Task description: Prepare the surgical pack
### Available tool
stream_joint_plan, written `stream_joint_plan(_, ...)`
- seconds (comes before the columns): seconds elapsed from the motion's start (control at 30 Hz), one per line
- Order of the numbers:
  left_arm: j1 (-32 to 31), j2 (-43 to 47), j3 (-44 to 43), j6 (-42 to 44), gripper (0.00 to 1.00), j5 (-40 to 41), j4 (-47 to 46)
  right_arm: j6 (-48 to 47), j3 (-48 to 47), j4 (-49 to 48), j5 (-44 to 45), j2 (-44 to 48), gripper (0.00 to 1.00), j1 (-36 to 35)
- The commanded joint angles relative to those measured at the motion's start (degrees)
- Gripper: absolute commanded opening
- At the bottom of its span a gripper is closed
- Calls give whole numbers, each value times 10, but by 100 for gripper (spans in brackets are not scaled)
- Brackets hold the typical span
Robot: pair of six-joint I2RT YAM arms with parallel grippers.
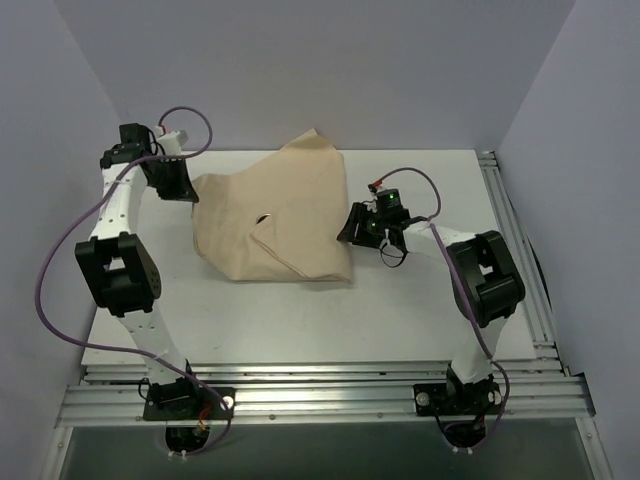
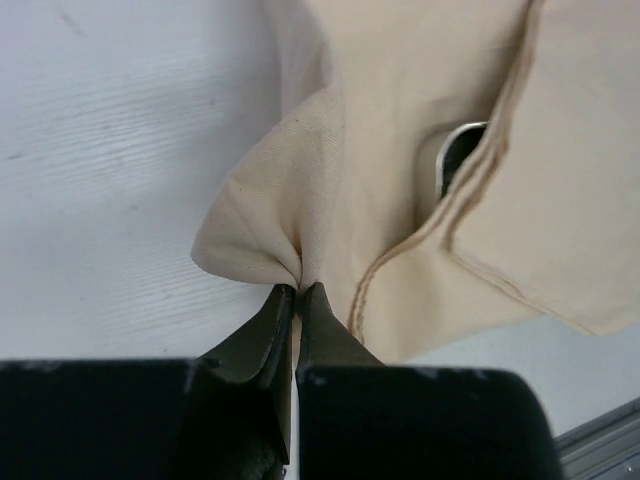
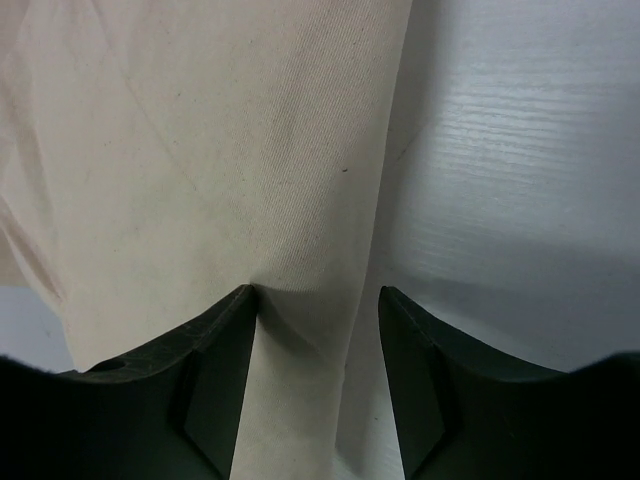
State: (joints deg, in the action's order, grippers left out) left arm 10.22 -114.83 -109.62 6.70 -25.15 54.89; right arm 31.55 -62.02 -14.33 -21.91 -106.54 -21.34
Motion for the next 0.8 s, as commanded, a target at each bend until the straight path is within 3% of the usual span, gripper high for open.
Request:
stream_joint_plan(0.0,-43,33,-7,12,2,-50,7,8,-16,-44,-34,-16,48,-18)
stream_joint_plan(0.23,-189,36,-55,3,2,-79,19,26,-15,-58,-24,-38,32,-38)
stream_joint_plan(0.47,-321,-16,-88,-26,2,-97,-23,37,-35,-62,-22,-49,28,-56)
stream_joint_plan(0.77,-397,-126,-82,-79,2,-97,-93,49,-36,-78,-37,-52,25,-65)
